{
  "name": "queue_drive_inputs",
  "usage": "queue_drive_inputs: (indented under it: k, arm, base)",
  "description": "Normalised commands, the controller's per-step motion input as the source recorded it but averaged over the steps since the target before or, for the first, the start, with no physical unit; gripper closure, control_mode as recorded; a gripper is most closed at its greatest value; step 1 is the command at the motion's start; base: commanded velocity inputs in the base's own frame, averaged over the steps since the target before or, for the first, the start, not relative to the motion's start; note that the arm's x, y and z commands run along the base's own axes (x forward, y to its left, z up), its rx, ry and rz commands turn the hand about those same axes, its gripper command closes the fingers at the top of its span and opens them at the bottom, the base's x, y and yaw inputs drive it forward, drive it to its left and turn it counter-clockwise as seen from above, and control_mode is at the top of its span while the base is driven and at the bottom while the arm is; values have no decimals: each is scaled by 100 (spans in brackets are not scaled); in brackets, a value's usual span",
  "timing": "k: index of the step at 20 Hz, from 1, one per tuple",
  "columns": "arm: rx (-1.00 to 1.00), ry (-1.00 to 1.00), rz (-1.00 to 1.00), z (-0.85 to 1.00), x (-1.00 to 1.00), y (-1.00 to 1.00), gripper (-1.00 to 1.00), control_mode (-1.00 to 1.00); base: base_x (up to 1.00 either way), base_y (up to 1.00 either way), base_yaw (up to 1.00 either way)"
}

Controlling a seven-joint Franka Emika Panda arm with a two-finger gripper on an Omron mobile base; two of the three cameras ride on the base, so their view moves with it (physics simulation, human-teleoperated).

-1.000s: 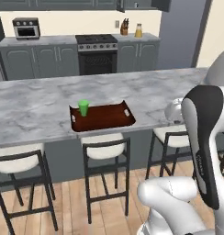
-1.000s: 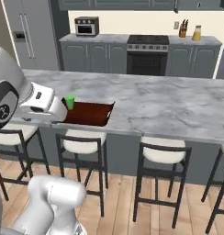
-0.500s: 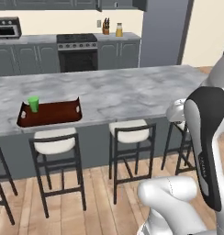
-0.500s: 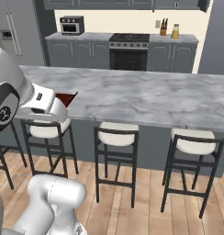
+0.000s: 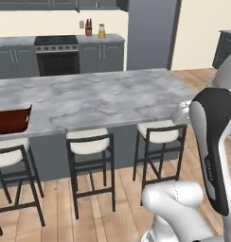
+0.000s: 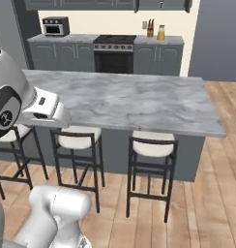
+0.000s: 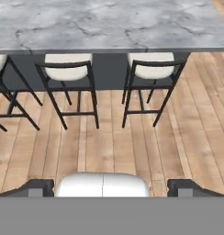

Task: There is a tray on the dining counter. Grab the cup, mug, and pitcher and place them on the tray. The pitcher may be placed next to the tray if it cannot fit the tray.

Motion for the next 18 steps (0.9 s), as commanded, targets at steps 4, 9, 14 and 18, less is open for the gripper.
queue_drive_inputs:
  k: [4,9,14,18]
  arm:
    - [0,0,0,0,0,0,-100,100]
    - [0,0,0,0,0,0,-100,100]
    - [0,0,0,0,0,0,-100,100]
    - [0,0,0,0,0,0,-100,100]
  base:
    - [59,-100,-1]
    - [75,-100,0]
    - [69,-100,0]
    - [59,-100,0]
